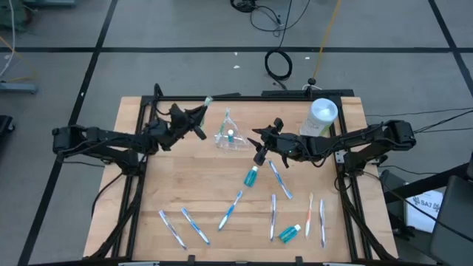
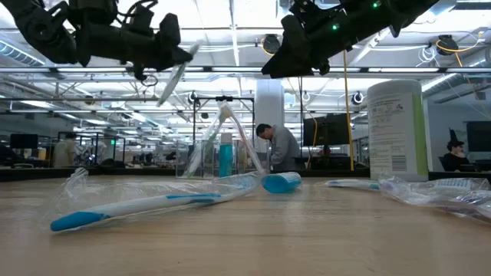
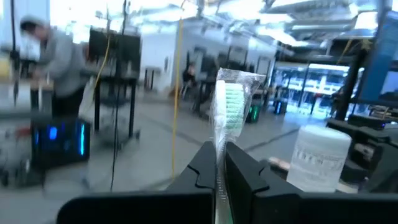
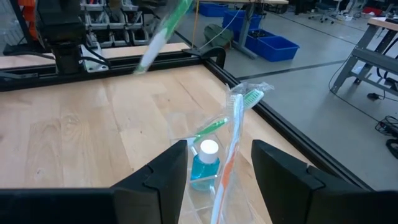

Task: Pick & Place toothbrushing station
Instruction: Put the green toothbrush into the left section of the transparent organizer

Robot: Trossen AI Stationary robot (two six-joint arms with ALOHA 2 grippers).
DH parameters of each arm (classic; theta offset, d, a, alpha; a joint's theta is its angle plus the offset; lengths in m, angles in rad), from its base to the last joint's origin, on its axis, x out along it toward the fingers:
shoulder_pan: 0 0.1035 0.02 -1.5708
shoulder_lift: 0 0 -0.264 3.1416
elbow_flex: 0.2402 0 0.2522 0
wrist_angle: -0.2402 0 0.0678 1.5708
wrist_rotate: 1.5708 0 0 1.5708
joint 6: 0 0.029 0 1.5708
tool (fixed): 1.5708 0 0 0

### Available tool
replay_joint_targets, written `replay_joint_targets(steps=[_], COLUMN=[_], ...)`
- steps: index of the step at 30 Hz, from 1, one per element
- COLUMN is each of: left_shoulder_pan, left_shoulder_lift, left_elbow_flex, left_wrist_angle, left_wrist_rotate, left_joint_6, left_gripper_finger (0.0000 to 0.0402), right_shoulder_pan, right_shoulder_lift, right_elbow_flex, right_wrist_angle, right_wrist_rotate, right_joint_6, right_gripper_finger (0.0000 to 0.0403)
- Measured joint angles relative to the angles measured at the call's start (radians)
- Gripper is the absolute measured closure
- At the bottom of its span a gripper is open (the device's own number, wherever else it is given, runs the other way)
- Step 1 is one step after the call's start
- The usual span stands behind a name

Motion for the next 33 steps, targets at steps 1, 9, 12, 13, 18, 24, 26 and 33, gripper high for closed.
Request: replay_joint_targets(steps=[1,9,12,13,18,24,26,33], left_shoulder_pan=[-0.004,0.019,0.034,0.035,0.045,0.036,0.033,-0.019], left_shoulder_lift=[0.029,0.284,0.371,0.400,0.501,0.546,0.561,0.622], left_elbow_flex=[0.003,0.036,0.079,0.101,0.174,0.157,0.145,0.141], left_wrist_angle=[0.050,0.282,0.277,0.277,0.278,0.278,0.275,0.267], left_wrist_rotate=[0.000,0.001,0.018,0.025,0.025,-0.151,-0.165,-0.256], left_joint_6=[0.032,0.076,0.064,0.080,0.166,0.084,0.043,0.032], left_gripper_finger=[0.0395,0.0395,0.0392,0.0390,0.0396,0.0388,0.0394,0.0378], right_shoulder_pan=[0.000,0.000,0.000,0.000,0.000,0.000,0.000,0.000], right_shoulder_lift=[0.000,0.000,0.000,0.000,0.000,0.000,0.000,0.000], right_elbow_flex=[0.000,0.000,0.000,0.000,0.000,0.000,0.000,-0.010], right_wrist_angle=[0.002,0.004,0.004,0.004,0.001,-0.026,-0.036,-0.043], right_wrist_rotate=[0.000,0.000,0.000,-0.001,-0.001,-0.001,-0.001,-0.001], right_joint_6=[0.000,0.000,0.000,0.000,0.000,0.000,0.000,0.000], right_gripper_finger=[0.0232,0.0232,0.0232,0.0232,0.0232,0.0232,0.0232,0.0232])
